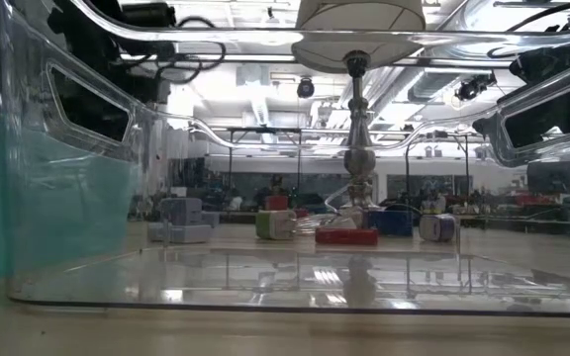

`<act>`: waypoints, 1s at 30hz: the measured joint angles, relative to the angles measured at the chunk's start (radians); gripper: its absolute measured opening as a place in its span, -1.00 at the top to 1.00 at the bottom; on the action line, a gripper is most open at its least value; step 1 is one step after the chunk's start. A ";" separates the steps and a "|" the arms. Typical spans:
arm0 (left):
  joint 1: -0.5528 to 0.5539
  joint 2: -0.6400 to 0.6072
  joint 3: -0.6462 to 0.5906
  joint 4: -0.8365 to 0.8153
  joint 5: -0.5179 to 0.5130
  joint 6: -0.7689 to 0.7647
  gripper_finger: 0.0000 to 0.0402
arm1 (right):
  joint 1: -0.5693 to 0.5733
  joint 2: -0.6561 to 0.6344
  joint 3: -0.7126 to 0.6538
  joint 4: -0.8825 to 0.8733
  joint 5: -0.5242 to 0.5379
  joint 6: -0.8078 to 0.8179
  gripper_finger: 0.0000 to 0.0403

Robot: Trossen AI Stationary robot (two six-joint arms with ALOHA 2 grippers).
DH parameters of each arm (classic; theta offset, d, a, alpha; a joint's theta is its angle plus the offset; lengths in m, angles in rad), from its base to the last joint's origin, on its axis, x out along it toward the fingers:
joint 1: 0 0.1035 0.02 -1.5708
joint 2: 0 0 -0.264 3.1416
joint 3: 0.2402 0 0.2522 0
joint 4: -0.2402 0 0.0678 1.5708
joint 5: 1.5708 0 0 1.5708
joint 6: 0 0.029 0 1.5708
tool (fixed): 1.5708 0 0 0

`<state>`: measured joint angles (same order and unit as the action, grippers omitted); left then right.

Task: Pick & Place Office items
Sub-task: Put the top light blue timer into the green bin

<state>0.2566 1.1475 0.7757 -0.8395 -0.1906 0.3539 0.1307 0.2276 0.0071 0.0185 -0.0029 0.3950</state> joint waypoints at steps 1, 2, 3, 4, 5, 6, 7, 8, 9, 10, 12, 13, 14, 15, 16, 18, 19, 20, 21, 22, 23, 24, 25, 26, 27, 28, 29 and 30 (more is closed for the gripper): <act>0.001 0.012 0.000 -0.020 0.000 0.010 -0.02 | 0.000 0.000 0.000 0.000 0.000 0.000 0.18; 0.004 0.025 0.000 -0.034 -0.001 0.013 -0.02 | 0.000 0.000 0.000 0.000 0.000 0.000 0.18; 0.008 0.038 0.000 -0.044 -0.001 0.014 -0.02 | 0.000 0.000 0.000 0.000 0.000 0.000 0.18; 0.011 0.050 0.000 -0.052 -0.001 0.017 -0.02 | 0.000 0.000 0.000 0.000 0.000 0.000 0.18; 0.015 0.063 0.000 -0.061 -0.002 0.026 -0.02 | 0.000 0.000 0.000 0.000 0.000 0.000 0.18; 0.017 0.075 0.000 -0.064 -0.003 0.041 -0.02 | 0.000 0.000 0.000 0.000 0.000 0.000 0.18; 0.019 0.086 0.000 -0.062 -0.008 0.057 -0.02 | 0.000 0.000 0.000 0.000 0.000 0.000 0.18; 0.019 0.096 0.000 -0.062 -0.016 0.074 -0.02 | 0.000 0.000 0.000 0.000 0.000 0.000 0.18; 0.018 0.104 0.000 -0.063 -0.025 0.090 -0.02 | 0.000 0.000 0.000 0.000 0.000 0.000 0.18; 0.018 0.112 0.000 -0.062 -0.029 0.101 -0.02 | 0.000 0.000 0.000 0.000 0.000 0.000 0.18; 0.018 0.122 0.000 -0.062 -0.035 0.119 -0.02 | 0.000 0.000 0.000 0.000 0.000 0.000 0.18; 0.018 0.126 0.000 -0.062 -0.041 0.128 -0.02 | 0.000 0.000 0.000 0.000 0.000 0.000 0.18; 0.018 0.130 0.000 -0.062 -0.052 0.139 -0.02 | 0.000 0.000 0.000 0.000 0.000 0.000 0.18; 0.019 0.135 0.000 -0.061 -0.059 0.150 -0.02 | 0.000 0.000 0.000 0.000 0.000 0.000 0.18; 0.019 0.139 0.000 -0.059 -0.068 0.160 -0.02 | 0.000 0.000 0.000 0.000 0.000 0.000 0.18; 0.020 0.150 0.000 -0.054 -0.083 0.182 -0.02 | 0.000 0.000 0.000 0.000 0.000 0.000 0.18; 0.023 0.156 0.000 -0.048 -0.087 0.194 -0.02 | 0.000 0.000 0.000 0.000 0.000 0.000 0.18; 0.026 0.164 0.000 -0.043 -0.089 0.204 -0.02 | 0.000 0.000 0.000 0.000 0.000 0.000 0.18; 0.033 0.174 0.000 -0.041 -0.090 0.214 -0.02 | 0.000 0.000 0.000 0.000 0.000 0.000 0.18; 0.040 0.183 0.000 -0.037 -0.090 0.224 -0.02 | 0.000 0.000 0.000 0.000 0.000 0.000 0.18; 0.048 0.193 0.000 -0.031 -0.091 0.234 -0.02 | 0.000 0.000 0.000 0.000 0.000 0.000 0.18; 0.055 0.204 0.000 -0.023 -0.091 0.245 -0.02 | 0.000 0.000 0.000 0.000 0.000 0.000 0.18; 0.063 0.213 0.000 -0.015 -0.092 0.252 -0.02 | 0.000 0.000 0.000 0.000 0.000 0.000 0.18; 0.069 0.223 0.000 -0.009 -0.093 0.259 -0.02 | 0.000 0.000 0.000 0.000 0.000 0.000 0.18; 0.074 0.231 0.000 -0.003 -0.094 0.267 -0.02 | 0.000 0.000 0.000 0.000 0.000 0.000 0.18; 0.078 0.239 0.000 0.004 -0.094 0.275 -0.02 | 0.000 0.000 0.000 0.000 0.000 0.000 0.18; 0.081 0.246 0.000 0.012 -0.095 0.281 -0.02 | 0.000 0.000 0.000 0.000 0.000 0.000 0.18; 0.084 0.254 0.000 0.016 -0.095 0.286 -0.02 | 0.000 0.000 0.000 0.000 0.000 0.000 0.18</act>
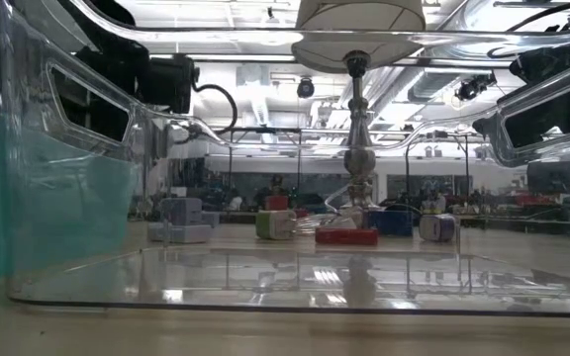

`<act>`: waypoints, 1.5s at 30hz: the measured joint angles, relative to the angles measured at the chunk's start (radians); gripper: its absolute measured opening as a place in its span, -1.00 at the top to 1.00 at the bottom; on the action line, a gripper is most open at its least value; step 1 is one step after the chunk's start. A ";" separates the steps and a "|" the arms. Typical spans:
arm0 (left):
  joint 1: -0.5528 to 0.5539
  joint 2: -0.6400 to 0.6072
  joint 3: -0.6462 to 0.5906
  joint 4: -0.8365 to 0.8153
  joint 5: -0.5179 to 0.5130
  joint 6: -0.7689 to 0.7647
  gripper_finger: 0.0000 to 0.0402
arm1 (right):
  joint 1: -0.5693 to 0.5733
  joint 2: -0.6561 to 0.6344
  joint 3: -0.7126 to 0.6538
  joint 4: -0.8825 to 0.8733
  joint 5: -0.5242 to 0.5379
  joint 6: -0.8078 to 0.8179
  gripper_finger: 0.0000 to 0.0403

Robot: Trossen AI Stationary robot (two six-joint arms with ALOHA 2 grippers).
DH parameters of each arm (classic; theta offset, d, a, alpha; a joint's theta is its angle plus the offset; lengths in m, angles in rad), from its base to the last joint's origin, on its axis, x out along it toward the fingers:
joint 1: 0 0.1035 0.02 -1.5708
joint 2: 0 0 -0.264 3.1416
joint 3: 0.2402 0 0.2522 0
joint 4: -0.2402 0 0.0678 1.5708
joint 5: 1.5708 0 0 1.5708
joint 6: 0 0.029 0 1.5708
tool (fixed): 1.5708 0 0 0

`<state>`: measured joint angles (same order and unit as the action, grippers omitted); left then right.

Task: Pick & Place Office items
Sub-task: Put the top light blue timer into the green bin

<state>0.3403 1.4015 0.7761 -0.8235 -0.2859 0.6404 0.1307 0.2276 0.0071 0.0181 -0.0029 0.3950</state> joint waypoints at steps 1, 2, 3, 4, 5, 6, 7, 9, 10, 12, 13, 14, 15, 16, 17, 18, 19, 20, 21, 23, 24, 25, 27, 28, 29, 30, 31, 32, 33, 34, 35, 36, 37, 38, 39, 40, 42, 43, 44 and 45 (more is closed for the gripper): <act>0.002 0.007 0.000 0.001 0.000 0.004 -0.02 | 0.000 0.000 0.000 0.000 0.000 0.000 0.18; 0.005 0.014 0.000 0.002 0.000 0.011 -0.02 | 0.000 0.000 0.000 0.000 0.000 0.000 0.18; 0.005 0.020 0.000 0.004 0.000 0.014 -0.02 | 0.000 0.000 0.000 0.000 0.000 0.000 0.18; 0.005 0.024 0.000 0.005 0.000 0.014 -0.02 | 0.000 0.000 0.000 0.000 0.000 0.000 0.18; 0.005 0.028 0.000 0.005 -0.001 0.015 -0.02 | 0.000 0.000 0.000 0.000 0.000 0.000 0.18; 0.005 0.033 0.000 0.005 0.000 0.015 -0.02 | 0.000 0.000 0.000 0.000 0.000 0.000 0.18; 0.005 0.036 0.000 0.005 0.000 0.016 -0.02 | 0.000 0.000 0.000 0.000 0.000 0.000 0.18; 0.005 0.039 0.000 0.007 -0.003 0.018 -0.02 | 0.000 0.000 0.000 0.000 0.000 0.000 0.18; 0.005 0.039 0.000 0.010 -0.009 0.023 -0.01 | 0.000 0.000 0.000 0.000 0.000 0.000 0.18; 0.004 0.040 0.000 0.013 -0.025 0.039 0.03 | 0.000 0.000 0.000 0.000 0.000 0.000 0.18; 0.002 0.040 0.000 0.017 -0.034 0.044 0.05 | 0.000 0.000 0.000 0.000 0.000 0.000 0.18; 0.000 0.040 0.000 0.020 -0.036 0.045 0.08 | 0.000 0.000 0.000 0.000 0.000 0.000 0.18; -0.001 0.040 0.000 0.020 -0.038 0.045 0.12 | 0.000 0.000 0.000 0.000 0.000 0.000 0.18; -0.003 0.040 0.000 0.020 -0.039 0.044 0.15 | 0.000 0.000 0.000 0.000 0.000 0.000 0.18; -0.005 0.040 0.000 0.020 -0.041 0.044 0.18 | 0.000 0.000 0.000 0.000 0.000 0.000 0.18; -0.008 0.040 0.000 0.020 -0.043 0.044 0.21 | 0.000 0.000 0.000 0.000 0.000 0.000 0.18; -0.011 0.040 0.000 0.020 -0.043 0.044 0.23 | 0.000 0.000 0.000 0.000 0.000 0.000 0.18; -0.012 0.040 0.000 0.020 -0.043 0.044 0.25 | 0.000 0.000 0.000 0.000 0.000 0.000 0.18; -0.014 0.040 0.000 0.020 -0.043 0.044 0.27 | 0.000 0.000 0.000 0.000 0.000 0.000 0.18; -0.018 0.040 0.000 0.020 -0.043 0.044 0.28 | 0.000 0.000 0.000 0.000 0.000 0.000 0.18; -0.019 0.040 0.000 0.020 -0.043 0.043 0.29 | 0.000 0.000 0.000 0.000 0.000 0.000 0.18; -0.019 0.040 0.000 0.020 -0.043 0.043 0.29 | 0.000 0.000 0.000 0.000 0.000 0.000 0.18; -0.019 0.040 0.000 0.020 -0.043 0.043 0.29 | 0.000 0.000 0.000 0.000 0.000 0.000 0.18; -0.019 0.040 0.000 0.020 -0.043 0.042 0.29 | 0.000 0.000 0.000 0.000 0.000 0.000 0.18; -0.019 0.040 0.000 0.020 -0.043 0.040 0.29 | 0.000 0.000 0.000 0.000 0.000 0.000 0.18; -0.019 0.040 0.000 0.020 -0.043 0.040 0.29 | 0.000 0.000 0.000 0.000 0.000 0.000 0.18; -0.019 0.040 0.000 0.020 -0.043 0.040 0.29 | 0.000 0.000 0.000 0.000 0.000 0.000 0.18; -0.019 0.040 0.000 0.020 -0.043 0.040 0.29 | 0.000 0.000 0.000 0.000 0.000 0.000 0.18; -0.019 0.040 0.000 0.020 -0.043 0.038 0.29 | 0.000 0.000 0.000 0.000 0.000 0.000 0.18; -0.019 0.040 0.000 0.020 -0.043 0.036 0.29 | 0.000 0.000 0.000 0.000 0.000 0.000 0.18; -0.019 0.040 0.000 0.020 -0.043 0.035 0.29 | 0.000 0.000 0.000 0.000 0.000 0.000 0.18; -0.019 0.040 0.000 0.019 -0.043 0.035 0.29 | 0.000 0.000 0.000 0.000 0.000 0.000 0.18; -0.019 0.039 0.000 0.019 -0.043 0.034 0.29 | 0.000 0.000 0.000 0.000 0.000 0.000 0.18; -0.021 0.039 0.000 0.018 -0.043 0.033 0.29 | 0.000 0.000 0.000 0.000 0.000 0.000 0.18; -0.024 0.039 0.000 0.018 -0.044 0.033 0.29 | 0.000 0.000 0.000 0.000 0.000 0.000 0.18; -0.027 0.039 0.000 0.018 -0.044 0.033 0.29 | 0.000 0.000 0.000 0.000 0.000 0.000 0.18; -0.036 0.039 0.000 0.018 -0.043 0.029 0.29 | 0.000 0.000 0.000 0.000 0.000 0.000 0.18; -0.041 0.039 0.000 0.017 -0.043 0.023 0.29 | 0.000 0.000 0.000 0.000 0.000 0.000 0.18; -0.045 0.039 0.000 0.017 -0.043 0.017 0.29 | 0.000 0.000 0.000 0.000 0.000 0.000 0.18; -0.048 0.039 0.000 0.017 -0.044 0.016 0.29 | 0.000 0.000 0.000 0.000 0.000 0.000 0.18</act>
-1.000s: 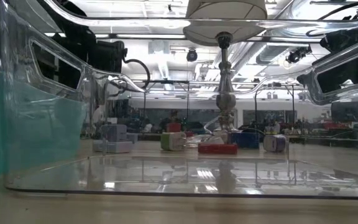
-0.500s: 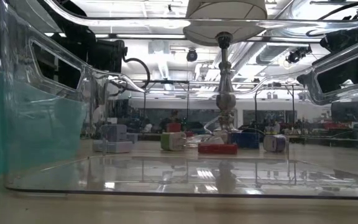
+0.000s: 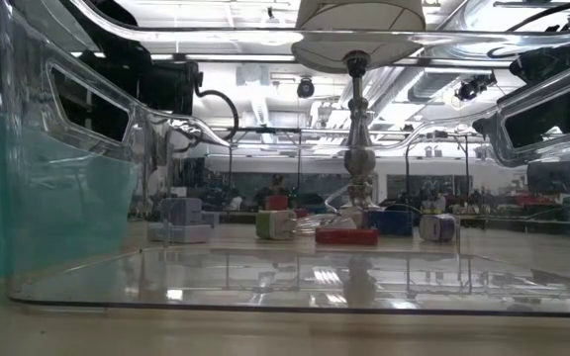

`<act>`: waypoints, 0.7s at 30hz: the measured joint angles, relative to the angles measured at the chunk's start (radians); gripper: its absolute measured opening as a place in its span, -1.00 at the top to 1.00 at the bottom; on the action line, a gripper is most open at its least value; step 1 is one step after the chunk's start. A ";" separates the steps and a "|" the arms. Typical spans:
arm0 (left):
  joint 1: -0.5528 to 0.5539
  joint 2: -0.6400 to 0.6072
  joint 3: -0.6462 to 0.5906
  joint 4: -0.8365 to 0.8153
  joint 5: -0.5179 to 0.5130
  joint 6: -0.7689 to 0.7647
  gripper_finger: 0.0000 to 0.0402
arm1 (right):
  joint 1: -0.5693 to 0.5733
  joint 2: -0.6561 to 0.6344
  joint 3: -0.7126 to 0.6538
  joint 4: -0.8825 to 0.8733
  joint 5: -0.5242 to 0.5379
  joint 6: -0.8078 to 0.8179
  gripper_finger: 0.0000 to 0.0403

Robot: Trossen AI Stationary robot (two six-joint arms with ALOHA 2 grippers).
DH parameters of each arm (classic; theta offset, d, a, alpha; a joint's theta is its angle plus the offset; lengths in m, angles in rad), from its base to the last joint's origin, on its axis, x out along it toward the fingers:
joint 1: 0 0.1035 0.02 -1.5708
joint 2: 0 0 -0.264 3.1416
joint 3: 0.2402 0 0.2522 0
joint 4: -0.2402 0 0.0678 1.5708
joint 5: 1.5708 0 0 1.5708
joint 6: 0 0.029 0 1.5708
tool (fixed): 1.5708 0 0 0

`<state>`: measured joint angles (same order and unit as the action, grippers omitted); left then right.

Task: Pick & Place Office items
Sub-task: Put the top light blue timer into the green bin

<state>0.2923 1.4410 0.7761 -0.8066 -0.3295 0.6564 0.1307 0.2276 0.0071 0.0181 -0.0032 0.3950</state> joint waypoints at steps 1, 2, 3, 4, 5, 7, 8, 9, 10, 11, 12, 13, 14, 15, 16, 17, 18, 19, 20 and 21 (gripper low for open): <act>-0.004 0.000 0.000 0.000 0.000 -0.003 0.29 | 0.000 0.000 0.000 0.000 0.000 0.000 0.18; -0.007 0.000 0.000 -0.001 0.000 -0.006 0.30 | 0.000 0.000 0.000 0.000 0.000 0.000 0.18; -0.009 0.000 0.000 0.000 -0.001 -0.006 0.32 | 0.000 0.000 0.000 0.000 0.000 0.000 0.18; -0.010 0.000 0.000 -0.001 -0.003 -0.006 0.34 | 0.000 0.000 0.000 0.000 0.000 0.000 0.18; -0.010 0.000 0.000 0.000 -0.005 -0.008 0.37 | 0.000 0.000 0.000 0.000 0.000 0.000 0.18; -0.010 0.000 0.000 0.000 -0.007 -0.018 0.44 | 0.000 0.000 0.000 0.000 0.000 0.000 0.18; -0.010 0.000 0.000 -0.001 -0.008 -0.019 0.48 | 0.000 0.000 0.000 0.000 0.000 0.000 0.18; -0.010 0.000 0.000 -0.001 -0.010 -0.022 0.52 | 0.000 0.000 0.000 0.000 0.000 0.000 0.18; -0.010 0.000 0.000 -0.001 -0.010 -0.025 0.55 | 0.000 0.000 0.000 0.000 0.000 0.000 0.18; -0.010 0.000 0.000 -0.001 -0.010 -0.026 0.58 | 0.000 0.000 0.000 0.000 0.000 0.000 0.18; -0.010 0.000 0.000 -0.001 -0.011 -0.027 0.61 | 0.000 0.000 0.000 0.000 0.000 0.000 0.18; -0.010 0.000 0.000 -0.001 -0.011 -0.028 0.63 | 0.000 0.000 0.000 0.000 0.000 0.000 0.18; -0.010 0.000 0.000 -0.001 -0.011 -0.029 0.65 | 0.000 0.000 0.000 0.000 0.000 0.000 0.18; -0.010 0.000 0.000 -0.001 -0.010 -0.029 0.67 | 0.000 0.000 0.000 0.000 0.000 0.000 0.18; -0.010 0.000 0.000 -0.001 -0.011 -0.029 0.69 | 0.000 0.000 0.000 0.000 0.000 0.000 0.18; -0.010 0.000 0.000 -0.001 -0.011 -0.029 0.70 | 0.000 0.000 0.000 0.000 0.000 0.000 0.18; -0.010 0.000 0.000 -0.001 -0.011 -0.029 0.72 | 0.000 0.000 0.000 0.000 0.000 0.000 0.18; -0.010 0.000 0.000 -0.001 -0.011 -0.029 0.73 | 0.000 0.000 0.000 0.000 0.000 0.000 0.18; -0.010 0.000 0.000 -0.001 -0.011 -0.029 0.73 | 0.000 0.000 0.000 0.000 0.000 0.000 0.18; -0.010 0.000 0.000 -0.001 -0.011 -0.029 0.74 | 0.000 0.000 0.000 0.000 0.000 0.000 0.18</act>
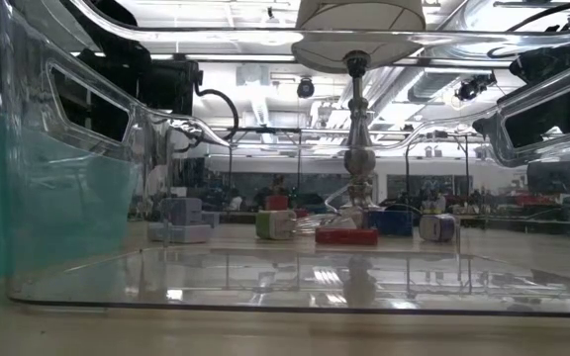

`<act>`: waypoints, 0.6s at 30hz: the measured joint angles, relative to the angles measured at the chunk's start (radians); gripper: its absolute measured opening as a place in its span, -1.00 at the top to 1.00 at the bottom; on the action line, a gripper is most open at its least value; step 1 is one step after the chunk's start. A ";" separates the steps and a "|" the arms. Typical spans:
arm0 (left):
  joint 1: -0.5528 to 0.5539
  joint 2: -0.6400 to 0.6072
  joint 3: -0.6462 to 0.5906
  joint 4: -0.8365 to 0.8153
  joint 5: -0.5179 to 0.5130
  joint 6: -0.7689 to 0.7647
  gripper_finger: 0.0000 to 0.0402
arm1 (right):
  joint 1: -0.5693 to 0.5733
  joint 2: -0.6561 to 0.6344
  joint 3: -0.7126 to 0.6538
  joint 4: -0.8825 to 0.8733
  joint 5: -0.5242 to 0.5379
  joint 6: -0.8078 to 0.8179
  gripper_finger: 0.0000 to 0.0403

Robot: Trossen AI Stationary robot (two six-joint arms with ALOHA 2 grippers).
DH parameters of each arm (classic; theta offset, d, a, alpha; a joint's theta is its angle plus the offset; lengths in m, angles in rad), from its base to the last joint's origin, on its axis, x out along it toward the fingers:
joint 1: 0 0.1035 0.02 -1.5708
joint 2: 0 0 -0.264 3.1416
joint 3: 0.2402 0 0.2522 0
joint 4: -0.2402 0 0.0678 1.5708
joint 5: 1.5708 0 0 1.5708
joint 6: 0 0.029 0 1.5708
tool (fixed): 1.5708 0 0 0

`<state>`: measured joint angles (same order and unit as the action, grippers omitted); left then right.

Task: Pick & Place Office items
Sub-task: Put the top light blue timer into the green bin

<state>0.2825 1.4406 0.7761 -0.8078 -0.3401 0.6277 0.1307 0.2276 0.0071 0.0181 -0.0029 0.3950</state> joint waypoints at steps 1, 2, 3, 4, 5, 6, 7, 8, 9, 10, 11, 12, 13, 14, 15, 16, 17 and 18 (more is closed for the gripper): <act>0.000 0.000 0.000 0.000 0.000 0.000 0.74 | 0.000 0.000 0.000 0.000 0.000 0.000 0.18; 0.000 0.000 0.000 0.000 0.000 0.000 0.74 | 0.000 0.000 0.000 0.000 0.000 0.000 0.18; 0.000 0.000 0.000 0.000 0.000 0.000 0.74 | 0.000 0.000 0.000 0.000 0.000 0.000 0.18; 0.000 0.000 0.000 0.000 0.000 0.000 0.75 | 0.000 0.000 0.000 0.000 0.000 0.000 0.18; 0.000 0.000 0.000 0.000 -0.002 -0.003 0.75 | 0.000 0.000 0.000 0.000 0.000 0.000 0.18; 0.000 0.000 0.000 0.000 -0.007 -0.005 0.75 | 0.000 0.000 0.000 0.000 0.000 0.000 0.18; 0.000 0.000 0.000 0.000 -0.011 -0.011 0.75 | 0.000 0.000 0.000 0.000 0.000 0.000 0.18; 0.000 0.000 0.000 0.000 -0.015 -0.016 0.75 | 0.000 0.000 0.000 0.000 0.000 0.000 0.18; 0.000 -0.001 0.000 -0.003 -0.017 -0.023 0.75 | 0.000 0.000 0.000 0.000 0.000 0.000 0.18; 0.000 -0.004 0.000 -0.006 -0.018 -0.024 0.75 | 0.000 0.000 0.000 0.000 0.000 0.000 0.18; 0.000 -0.010 0.001 -0.010 -0.019 -0.025 0.75 | 0.000 0.000 0.000 0.000 0.000 0.000 0.18; -0.003 -0.017 0.003 -0.016 -0.019 -0.027 0.75 | 0.000 0.000 0.000 0.000 0.000 0.000 0.18; -0.007 -0.025 0.008 -0.024 -0.024 -0.031 0.75 | 0.000 0.000 0.000 0.000 0.000 0.000 0.18; -0.013 -0.033 0.018 -0.038 -0.028 -0.035 0.75 | 0.000 0.000 0.000 0.000 0.000 0.000 0.18; -0.020 -0.041 0.028 -0.052 -0.031 -0.043 0.75 | 0.000 0.000 0.000 0.000 0.000 0.000 0.18; -0.029 -0.049 0.043 -0.074 -0.033 -0.052 0.75 | 0.000 0.000 0.000 0.000 0.000 0.000 0.18; -0.038 -0.057 0.058 -0.097 -0.036 -0.064 0.75 | 0.000 0.000 0.000 0.000 0.000 0.000 0.18; -0.049 -0.063 0.075 -0.121 -0.040 -0.077 0.75 | 0.000 0.000 0.000 0.000 0.000 0.000 0.18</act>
<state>0.2339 1.3778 0.8509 -0.9290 -0.3801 0.5503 0.1307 0.2276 0.0071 0.0184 -0.0031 0.3950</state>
